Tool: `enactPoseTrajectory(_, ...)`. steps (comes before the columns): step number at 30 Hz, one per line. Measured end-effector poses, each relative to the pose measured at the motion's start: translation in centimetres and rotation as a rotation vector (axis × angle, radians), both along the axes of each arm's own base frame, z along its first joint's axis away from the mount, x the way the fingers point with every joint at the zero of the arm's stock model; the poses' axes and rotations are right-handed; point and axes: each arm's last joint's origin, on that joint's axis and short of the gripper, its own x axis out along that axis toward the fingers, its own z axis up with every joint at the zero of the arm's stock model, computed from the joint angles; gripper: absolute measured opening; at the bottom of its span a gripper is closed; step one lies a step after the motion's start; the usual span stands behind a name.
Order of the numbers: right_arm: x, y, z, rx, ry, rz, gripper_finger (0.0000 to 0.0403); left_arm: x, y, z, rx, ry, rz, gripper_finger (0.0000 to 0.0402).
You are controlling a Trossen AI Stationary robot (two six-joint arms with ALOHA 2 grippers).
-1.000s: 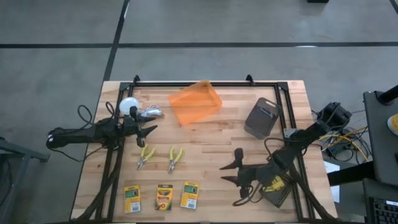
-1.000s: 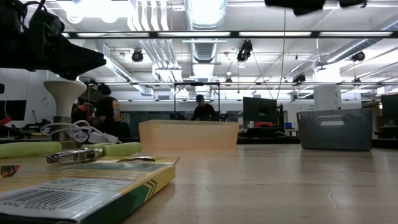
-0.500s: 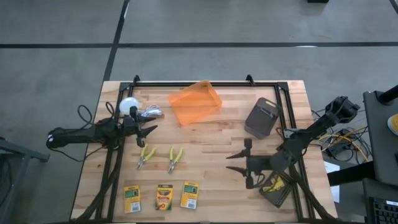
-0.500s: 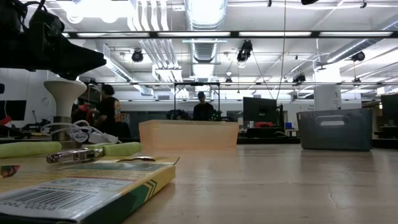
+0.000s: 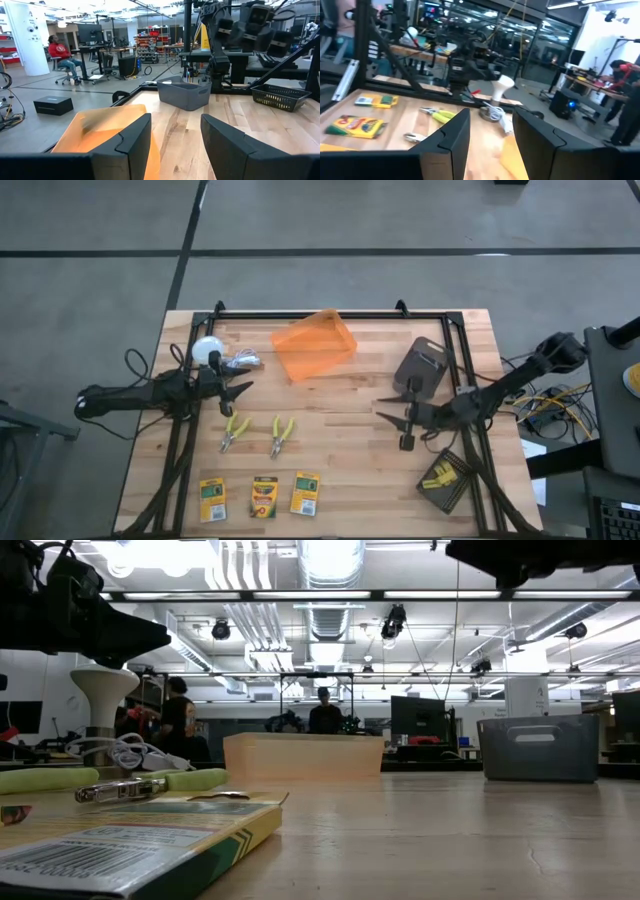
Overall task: Pick & Place School Supplies
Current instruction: Put the yellow hole puncher into the orange bin
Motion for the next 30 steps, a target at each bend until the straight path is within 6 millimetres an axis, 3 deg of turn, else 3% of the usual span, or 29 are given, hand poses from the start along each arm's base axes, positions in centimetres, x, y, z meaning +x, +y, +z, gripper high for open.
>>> enactPoseTrajectory(7, 0.1, -1.9, -0.1, -0.025, -0.025, 0.119, 0.0137, 0.0, 0.0, 0.0, 0.0, 0.0, 0.0, 0.0179)
enactPoseTrajectory(13, 1.0, -3.9, -0.2, -0.048, -0.006, 0.045, 0.0138, 0.0, 0.0, 0.0, 0.0, 0.001, 0.0, 0.0179)
enactPoseTrajectory(19, 1.5, -5.7, -0.4, -0.135, 0.007, 0.134, 0.0131, 0.0, 0.0, 0.0, 0.0, 0.0, 0.0, 0.0179)
enactPoseTrajectory(26, 1.6, -8.9, -0.4, -0.144, 0.016, 0.036, 0.0129, 0.0, 0.0, 0.0, 0.0, 0.0, 0.0, 0.0179)
enactPoseTrajectory(30, 1.5, -10.3, -0.4, -0.135, 0.015, 0.088, 0.0124, 0.0, 0.0, 0.0, 0.0, 0.0, 0.0, 0.0179)
